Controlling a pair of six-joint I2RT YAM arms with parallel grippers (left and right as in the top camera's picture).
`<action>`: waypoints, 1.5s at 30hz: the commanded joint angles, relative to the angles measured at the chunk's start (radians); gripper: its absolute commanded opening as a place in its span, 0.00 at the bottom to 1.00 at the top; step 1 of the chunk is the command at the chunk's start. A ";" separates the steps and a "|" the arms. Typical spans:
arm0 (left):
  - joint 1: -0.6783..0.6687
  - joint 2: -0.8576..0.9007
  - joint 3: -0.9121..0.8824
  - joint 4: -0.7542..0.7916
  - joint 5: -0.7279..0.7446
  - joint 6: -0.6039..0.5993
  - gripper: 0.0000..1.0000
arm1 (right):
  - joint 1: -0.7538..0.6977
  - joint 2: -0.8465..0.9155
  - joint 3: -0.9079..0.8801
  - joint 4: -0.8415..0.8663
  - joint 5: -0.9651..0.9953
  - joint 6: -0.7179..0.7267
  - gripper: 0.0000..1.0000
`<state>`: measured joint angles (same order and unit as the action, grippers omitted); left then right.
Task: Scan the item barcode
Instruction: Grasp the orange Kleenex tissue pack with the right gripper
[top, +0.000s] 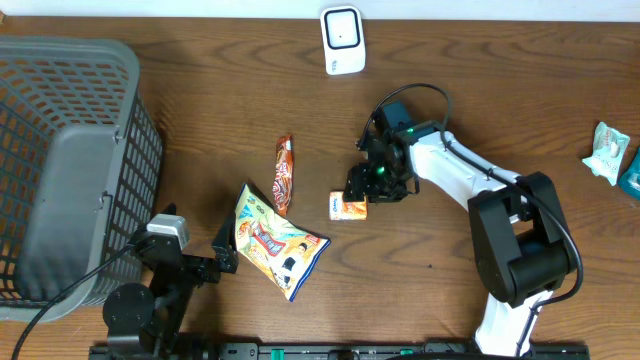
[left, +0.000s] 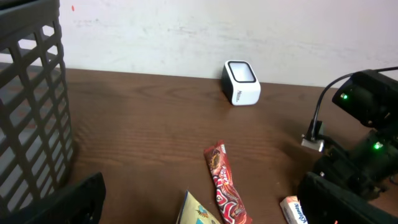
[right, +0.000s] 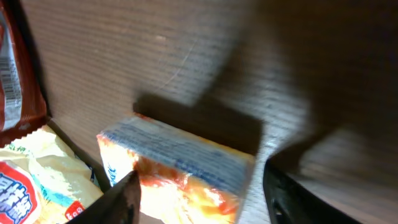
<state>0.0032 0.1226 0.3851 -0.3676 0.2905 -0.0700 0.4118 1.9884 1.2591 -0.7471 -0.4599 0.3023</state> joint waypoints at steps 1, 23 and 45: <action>-0.003 -0.002 -0.005 0.001 0.016 0.014 0.98 | 0.025 0.011 -0.042 -0.002 0.005 0.023 0.47; -0.003 -0.002 -0.005 0.001 0.016 0.014 0.98 | -0.200 -0.018 0.066 -0.494 -0.502 0.015 0.01; -0.003 -0.002 -0.005 0.001 0.016 0.014 0.98 | -0.218 -0.018 0.066 -0.817 -0.541 0.015 0.01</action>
<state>0.0032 0.1226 0.3851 -0.3676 0.2905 -0.0700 0.1947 1.9800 1.3159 -1.5597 -0.9733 0.3187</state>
